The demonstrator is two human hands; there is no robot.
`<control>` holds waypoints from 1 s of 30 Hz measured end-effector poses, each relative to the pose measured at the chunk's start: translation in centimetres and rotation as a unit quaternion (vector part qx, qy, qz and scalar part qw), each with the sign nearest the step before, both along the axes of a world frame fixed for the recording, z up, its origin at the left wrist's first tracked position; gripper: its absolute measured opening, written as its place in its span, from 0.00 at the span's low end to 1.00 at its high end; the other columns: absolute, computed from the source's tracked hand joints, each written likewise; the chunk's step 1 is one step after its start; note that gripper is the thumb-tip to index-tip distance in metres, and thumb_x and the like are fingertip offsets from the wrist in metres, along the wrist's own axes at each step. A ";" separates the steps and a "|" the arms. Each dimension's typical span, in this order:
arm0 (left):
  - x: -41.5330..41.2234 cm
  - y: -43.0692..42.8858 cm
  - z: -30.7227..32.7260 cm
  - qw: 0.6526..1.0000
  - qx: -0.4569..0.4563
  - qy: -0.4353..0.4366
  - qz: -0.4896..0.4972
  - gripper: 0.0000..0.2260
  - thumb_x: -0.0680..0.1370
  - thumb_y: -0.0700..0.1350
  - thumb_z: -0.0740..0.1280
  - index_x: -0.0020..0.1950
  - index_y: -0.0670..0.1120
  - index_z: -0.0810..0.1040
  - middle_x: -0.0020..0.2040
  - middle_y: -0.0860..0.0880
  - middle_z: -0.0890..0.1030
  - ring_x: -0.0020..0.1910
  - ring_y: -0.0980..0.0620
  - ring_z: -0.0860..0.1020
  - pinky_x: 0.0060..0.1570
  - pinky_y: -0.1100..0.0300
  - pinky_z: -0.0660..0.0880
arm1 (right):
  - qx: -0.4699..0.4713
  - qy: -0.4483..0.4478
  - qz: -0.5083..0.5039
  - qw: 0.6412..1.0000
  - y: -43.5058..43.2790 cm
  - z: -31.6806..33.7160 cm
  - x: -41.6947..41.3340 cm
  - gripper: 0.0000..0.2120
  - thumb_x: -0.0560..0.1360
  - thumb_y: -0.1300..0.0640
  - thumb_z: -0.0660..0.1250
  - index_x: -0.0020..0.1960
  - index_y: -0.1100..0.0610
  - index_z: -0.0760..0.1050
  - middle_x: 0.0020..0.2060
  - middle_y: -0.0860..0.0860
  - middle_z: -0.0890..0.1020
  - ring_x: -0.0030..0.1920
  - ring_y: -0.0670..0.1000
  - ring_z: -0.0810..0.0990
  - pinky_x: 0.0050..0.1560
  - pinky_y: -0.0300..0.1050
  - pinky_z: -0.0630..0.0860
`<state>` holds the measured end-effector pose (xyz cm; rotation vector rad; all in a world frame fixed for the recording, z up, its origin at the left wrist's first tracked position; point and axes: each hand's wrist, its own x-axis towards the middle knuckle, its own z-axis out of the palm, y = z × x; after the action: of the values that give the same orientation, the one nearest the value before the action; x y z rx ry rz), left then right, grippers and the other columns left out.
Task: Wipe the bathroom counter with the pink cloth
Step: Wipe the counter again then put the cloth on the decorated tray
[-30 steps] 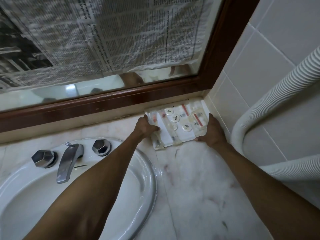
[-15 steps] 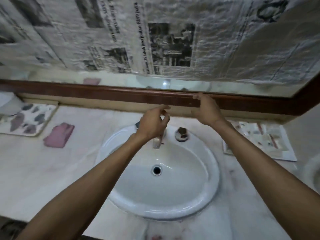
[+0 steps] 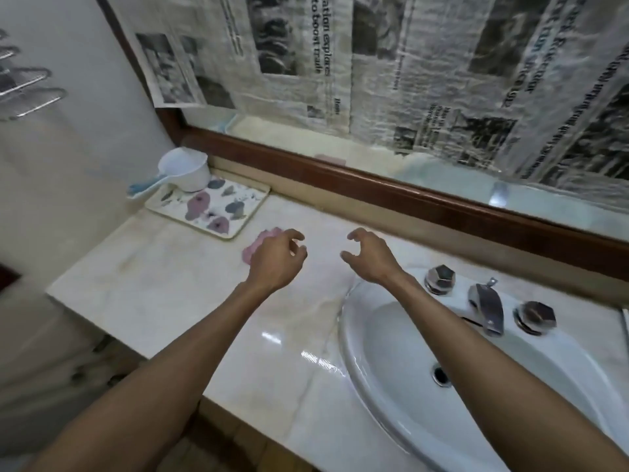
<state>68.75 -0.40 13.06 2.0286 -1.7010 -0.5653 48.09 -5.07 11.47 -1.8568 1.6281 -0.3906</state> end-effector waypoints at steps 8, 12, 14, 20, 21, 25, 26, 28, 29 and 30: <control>8.2 -2.8 -7.1 0.995 0.084 0.017 0.053 0.23 0.81 0.51 0.66 0.75 0.46 0.72 0.68 0.43 0.76 0.65 0.40 0.77 0.58 0.50 0.77 | 0.072 0.064 0.039 0.995 -1.4 -7.0 7.3 0.24 0.78 0.48 0.66 0.71 0.56 0.67 0.67 0.56 0.73 0.66 0.57 0.72 0.64 0.50 0.70; 10.0 -5.9 -9.9 0.990 0.120 0.008 0.068 0.28 0.81 0.53 0.67 0.77 0.44 0.67 0.71 0.39 0.71 0.68 0.36 0.73 0.63 0.45 0.75 | 0.063 0.076 0.034 0.995 -3.8 -10.0 9.1 0.25 0.79 0.49 0.66 0.72 0.56 0.66 0.70 0.57 0.70 0.69 0.59 0.69 0.67 0.53 0.69; 10.3 -7.5 -10.7 0.990 0.120 0.006 0.074 0.29 0.80 0.55 0.67 0.78 0.43 0.66 0.72 0.38 0.71 0.69 0.36 0.72 0.64 0.45 0.74 | 0.045 0.080 0.032 0.995 -5.1 -11.2 9.9 0.26 0.79 0.49 0.65 0.74 0.57 0.65 0.73 0.57 0.67 0.72 0.59 0.66 0.68 0.53 0.66; 10.0 -11.5 -13.7 0.981 0.175 -0.033 0.078 0.33 0.77 0.64 0.68 0.74 0.44 0.68 0.68 0.40 0.74 0.68 0.37 0.73 0.61 0.45 0.73 | -0.008 0.110 -0.004 0.994 -7.9 -14.2 12.0 0.28 0.80 0.49 0.62 0.76 0.60 0.61 0.78 0.63 0.56 0.78 0.62 0.56 0.75 0.55 0.57; 9.8 -11.8 -14.1 0.980 0.177 -0.049 0.082 0.34 0.76 0.64 0.69 0.74 0.44 0.67 0.68 0.40 0.74 0.68 0.37 0.73 0.62 0.45 0.73 | -0.011 0.114 -0.010 0.993 -8.1 -14.5 12.1 0.29 0.80 0.49 0.61 0.76 0.61 0.61 0.78 0.63 0.55 0.78 0.63 0.55 0.75 0.56 0.56; 9.6 -12.3 -15.0 0.978 0.172 -0.065 0.095 0.36 0.73 0.63 0.74 0.72 0.44 0.68 0.65 0.40 0.74 0.66 0.38 0.72 0.58 0.46 0.74 | -0.024 0.126 -0.022 0.992 -8.1 -15.8 11.9 0.29 0.80 0.47 0.61 0.75 0.62 0.62 0.78 0.63 0.57 0.78 0.63 0.56 0.75 0.58 0.56; 9.7 -12.5 -15.1 0.979 0.172 -0.050 0.098 0.37 0.72 0.63 0.75 0.73 0.45 0.68 0.65 0.41 0.75 0.66 0.38 0.73 0.57 0.46 0.74 | -0.034 0.128 -0.026 0.991 -8.1 -15.9 11.9 0.29 0.80 0.47 0.61 0.75 0.62 0.62 0.78 0.63 0.58 0.77 0.63 0.57 0.75 0.58 0.56; 10.1 -12.8 -15.4 0.980 0.170 -0.008 0.101 0.37 0.71 0.62 0.77 0.74 0.47 0.69 0.65 0.41 0.77 0.65 0.37 0.75 0.58 0.46 0.75 | -0.043 0.134 -0.034 0.989 -8.0 -16.0 12.0 0.28 0.80 0.46 0.61 0.74 0.62 0.63 0.78 0.62 0.59 0.77 0.63 0.58 0.74 0.59 0.57; 10.2 -12.8 -15.5 0.981 0.163 0.013 0.102 0.37 0.71 0.61 0.77 0.74 0.47 0.70 0.65 0.42 0.78 0.65 0.37 0.76 0.59 0.45 0.76 | -0.043 0.135 -0.038 0.989 -8.1 -16.1 12.2 0.28 0.80 0.46 0.60 0.74 0.61 0.63 0.78 0.62 0.60 0.77 0.62 0.58 0.74 0.59 0.57; 10.3 -12.8 -15.6 0.983 0.153 0.029 0.102 0.37 0.71 0.60 0.78 0.75 0.48 0.70 0.65 0.42 0.78 0.65 0.37 0.76 0.60 0.45 0.76 | -0.044 0.136 -0.042 0.989 -8.2 -16.2 12.3 0.28 0.80 0.46 0.60 0.74 0.61 0.64 0.77 0.62 0.60 0.77 0.62 0.59 0.74 0.59 0.58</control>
<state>79.08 -13.19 -2.53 2.3381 -1.4178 -0.8479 60.35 -13.24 -4.71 -1.9815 1.9024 -0.2556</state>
